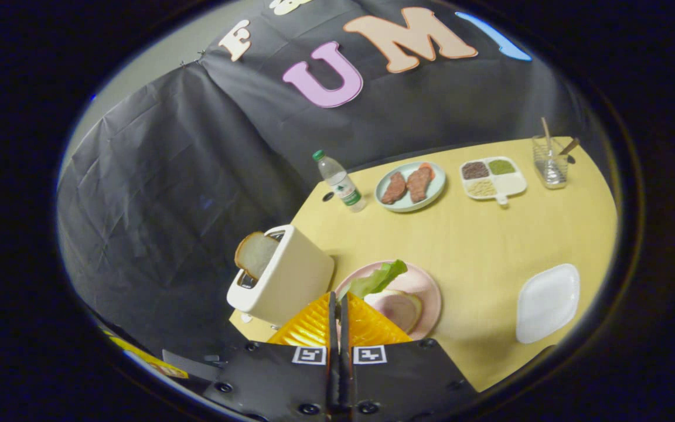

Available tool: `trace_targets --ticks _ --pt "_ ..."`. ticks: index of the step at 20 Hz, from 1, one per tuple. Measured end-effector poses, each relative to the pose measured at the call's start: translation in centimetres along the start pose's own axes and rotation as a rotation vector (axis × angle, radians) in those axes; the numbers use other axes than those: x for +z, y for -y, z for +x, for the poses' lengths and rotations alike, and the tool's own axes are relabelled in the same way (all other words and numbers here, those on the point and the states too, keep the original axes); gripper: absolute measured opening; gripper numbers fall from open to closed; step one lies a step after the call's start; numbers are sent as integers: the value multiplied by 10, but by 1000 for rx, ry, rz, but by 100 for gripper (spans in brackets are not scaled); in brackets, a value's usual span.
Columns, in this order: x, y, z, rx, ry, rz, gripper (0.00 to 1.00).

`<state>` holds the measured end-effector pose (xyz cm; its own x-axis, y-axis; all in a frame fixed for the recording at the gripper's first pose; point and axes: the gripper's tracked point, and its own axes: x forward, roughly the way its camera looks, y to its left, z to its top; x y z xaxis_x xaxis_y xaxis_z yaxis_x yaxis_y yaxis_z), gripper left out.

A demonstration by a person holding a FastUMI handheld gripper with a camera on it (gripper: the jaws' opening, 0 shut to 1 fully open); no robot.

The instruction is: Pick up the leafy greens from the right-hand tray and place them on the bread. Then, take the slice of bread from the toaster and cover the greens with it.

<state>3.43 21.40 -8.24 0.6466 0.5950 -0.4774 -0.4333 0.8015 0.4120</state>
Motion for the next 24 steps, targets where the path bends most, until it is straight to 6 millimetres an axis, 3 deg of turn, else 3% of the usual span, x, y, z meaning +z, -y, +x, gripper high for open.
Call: trace_targets --ticks 3,6,12,16,19,24 --pt "-17 -1 35 2 -54 21 3" --pt "-37 26 55 -74 -114 10 3" --pt "-57 82 55 -257 -180 -101 3" --pt "-68 90 54 -304 -209 -137 5" --pt "-71 91 50 -313 -218 -152 15" --pt "-63 87 30 -377 -214 -147 86"
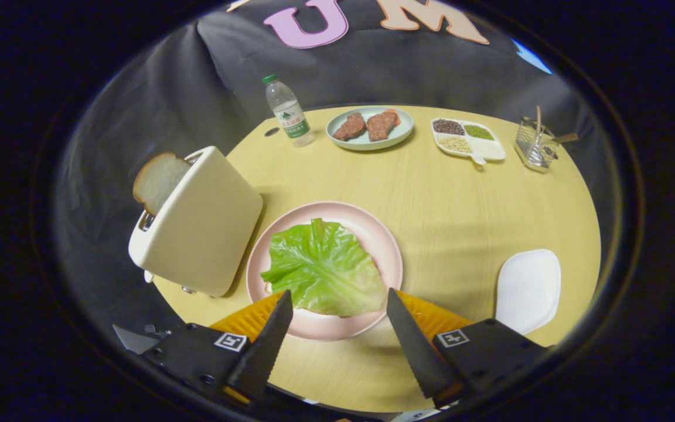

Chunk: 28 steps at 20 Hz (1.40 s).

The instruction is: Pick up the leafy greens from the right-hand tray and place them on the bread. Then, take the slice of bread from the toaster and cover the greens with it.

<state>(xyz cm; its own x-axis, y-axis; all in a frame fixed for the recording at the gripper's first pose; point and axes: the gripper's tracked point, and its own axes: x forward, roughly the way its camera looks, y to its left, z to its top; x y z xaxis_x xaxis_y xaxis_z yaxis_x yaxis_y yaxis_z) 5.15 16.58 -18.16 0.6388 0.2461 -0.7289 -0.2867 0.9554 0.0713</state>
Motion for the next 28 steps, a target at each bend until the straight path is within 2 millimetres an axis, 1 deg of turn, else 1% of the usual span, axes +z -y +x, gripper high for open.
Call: trace_targets --ticks 1,3,5,10,13,16,20,21,24,26,28 --pt "3 -2 -6 -14 5 11 100" --pt "19 -15 -18 -10 49 23 100" --pt "38 -37 -32 16 96 19 100" --pt "81 -113 -60 114 181 -40 100" --pt "103 -161 -67 176 223 -66 100" --pt "118 -203 -58 215 247 -75 100" --pt "122 -249 -40 260 231 -85 97" --pt "121 -257 -33 253 226 -105 96" --pt "113 -269 -11 220 201 -141 93" --pt "109 -269 2 194 180 -154 92" --pt "107 -270 17 177 167 -162 77"
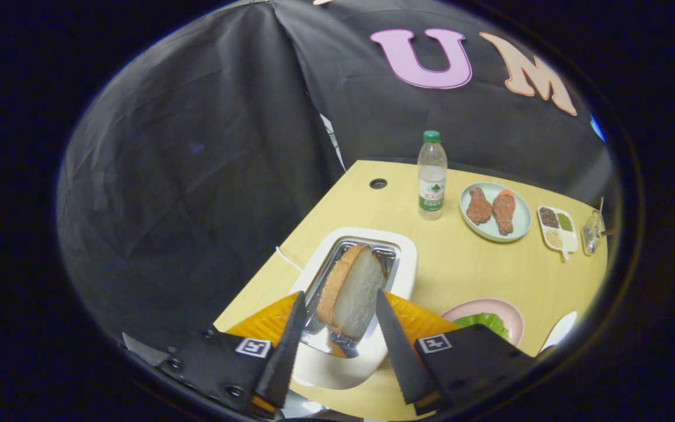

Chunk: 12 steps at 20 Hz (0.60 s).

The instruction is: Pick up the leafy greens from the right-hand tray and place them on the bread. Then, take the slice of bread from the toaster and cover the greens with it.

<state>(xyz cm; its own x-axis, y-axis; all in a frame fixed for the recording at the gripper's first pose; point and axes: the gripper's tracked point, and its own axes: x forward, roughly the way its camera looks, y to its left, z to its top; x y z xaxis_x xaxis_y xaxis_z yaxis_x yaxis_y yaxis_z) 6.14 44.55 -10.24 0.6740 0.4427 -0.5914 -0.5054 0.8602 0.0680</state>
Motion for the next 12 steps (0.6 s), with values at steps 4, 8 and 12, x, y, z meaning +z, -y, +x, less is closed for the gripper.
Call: trace_targets --ticks 4,8,12 --pt "-6 4 2 -30 -16 1 47" --pt "-2 16 -3 -71 -12 21 17" --pt "1 21 -7 -66 -3 75 10"
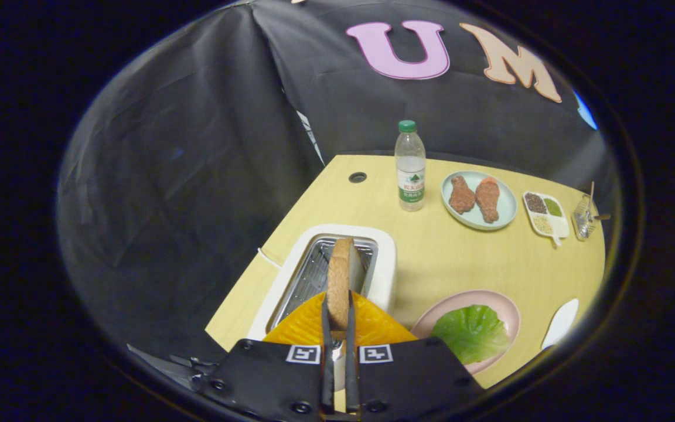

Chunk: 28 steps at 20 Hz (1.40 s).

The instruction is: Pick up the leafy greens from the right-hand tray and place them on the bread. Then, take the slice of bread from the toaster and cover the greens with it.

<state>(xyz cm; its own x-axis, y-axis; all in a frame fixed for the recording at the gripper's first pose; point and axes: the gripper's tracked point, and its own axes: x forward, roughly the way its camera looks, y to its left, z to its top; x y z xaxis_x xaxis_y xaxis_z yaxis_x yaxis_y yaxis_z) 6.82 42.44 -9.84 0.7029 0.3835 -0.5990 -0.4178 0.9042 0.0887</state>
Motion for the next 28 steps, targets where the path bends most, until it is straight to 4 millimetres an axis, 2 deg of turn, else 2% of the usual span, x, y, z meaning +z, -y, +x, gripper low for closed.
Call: trace_targets --ticks 5,12,15,18,21,24,26,28 --pt "12 -2 -17 31 33 47 10" --pt "58 9 -74 149 128 215 10" --pt "77 38 -95 157 182 279 10" --pt "82 87 -107 82 227 311 10" --pt "65 135 -105 16 222 373 10" --pt "26 171 -96 -28 170 448 10" --pt "2 182 -89 -23 144 482 10" --pt "-20 185 -74 15 125 519 10"
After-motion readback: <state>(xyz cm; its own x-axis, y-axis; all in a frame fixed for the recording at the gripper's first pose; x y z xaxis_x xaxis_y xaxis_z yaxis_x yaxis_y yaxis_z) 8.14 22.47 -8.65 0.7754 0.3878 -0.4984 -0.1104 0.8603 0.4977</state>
